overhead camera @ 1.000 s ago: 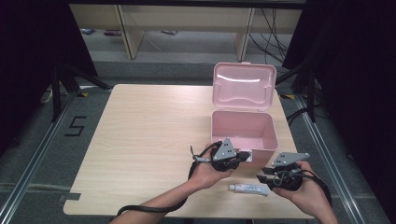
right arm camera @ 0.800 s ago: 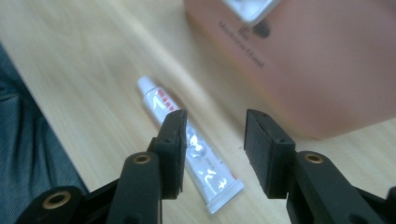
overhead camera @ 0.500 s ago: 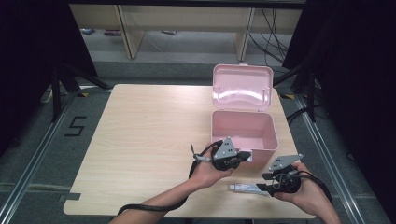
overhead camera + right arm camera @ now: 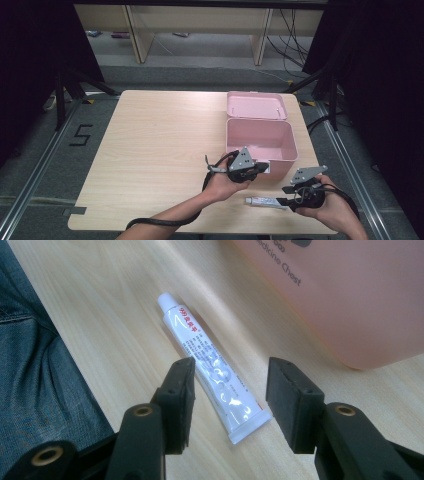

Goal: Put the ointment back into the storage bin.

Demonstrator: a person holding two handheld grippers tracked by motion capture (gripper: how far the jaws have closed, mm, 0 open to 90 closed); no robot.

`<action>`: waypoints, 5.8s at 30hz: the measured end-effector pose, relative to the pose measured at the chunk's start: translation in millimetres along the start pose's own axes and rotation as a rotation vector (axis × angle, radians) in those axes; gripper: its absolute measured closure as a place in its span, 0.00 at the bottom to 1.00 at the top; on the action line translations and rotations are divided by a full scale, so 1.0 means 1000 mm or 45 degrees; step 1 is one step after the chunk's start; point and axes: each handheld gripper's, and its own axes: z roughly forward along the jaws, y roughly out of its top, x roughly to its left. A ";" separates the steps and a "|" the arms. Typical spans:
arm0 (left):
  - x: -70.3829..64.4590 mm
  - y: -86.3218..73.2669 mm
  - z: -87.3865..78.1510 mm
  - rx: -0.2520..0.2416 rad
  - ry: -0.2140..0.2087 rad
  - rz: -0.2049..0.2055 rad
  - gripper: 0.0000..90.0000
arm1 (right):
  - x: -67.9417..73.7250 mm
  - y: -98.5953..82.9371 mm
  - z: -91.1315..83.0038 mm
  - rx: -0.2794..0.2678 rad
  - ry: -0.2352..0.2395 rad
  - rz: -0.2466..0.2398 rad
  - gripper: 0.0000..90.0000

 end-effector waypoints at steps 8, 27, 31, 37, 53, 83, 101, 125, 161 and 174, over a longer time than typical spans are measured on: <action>0.000 0.000 0.000 0.002 -0.001 -0.006 0.99 | -0.006 0.006 0.005 0.072 0.016 -0.087 0.62; 0.002 0.001 0.001 -0.007 -0.006 0.012 0.98 | -0.005 0.029 0.030 0.308 0.097 -0.333 0.60; 0.000 0.001 0.000 0.001 -0.005 0.008 0.97 | -0.006 0.029 0.033 0.298 0.106 -0.329 0.59; 0.000 0.002 0.000 -0.005 -0.004 0.011 0.95 | -0.007 0.030 0.033 0.290 0.108 -0.315 0.58; -0.004 0.008 -0.007 -0.030 -0.006 0.042 0.93 | -0.009 0.032 0.035 0.286 0.124 -0.333 0.58; 0.029 -0.016 -0.127 -0.006 0.176 0.002 0.83 | 0.006 0.054 0.067 0.503 0.150 -0.550 0.59; 0.041 -0.023 -0.146 -0.012 0.248 -0.029 0.81 | 0.010 0.056 0.080 0.600 0.162 -0.636 0.65; 0.046 -0.034 -0.155 0.006 0.280 -0.062 0.80 | 0.014 0.062 0.087 0.674 0.109 -0.670 0.79; 0.058 -0.050 -0.176 0.000 0.348 -0.108 0.73 | 0.010 0.075 0.046 0.588 0.141 -0.631 0.79; 0.061 -0.056 -0.181 0.014 0.373 -0.122 0.67 | 0.008 0.084 0.030 0.576 0.155 -0.665 0.79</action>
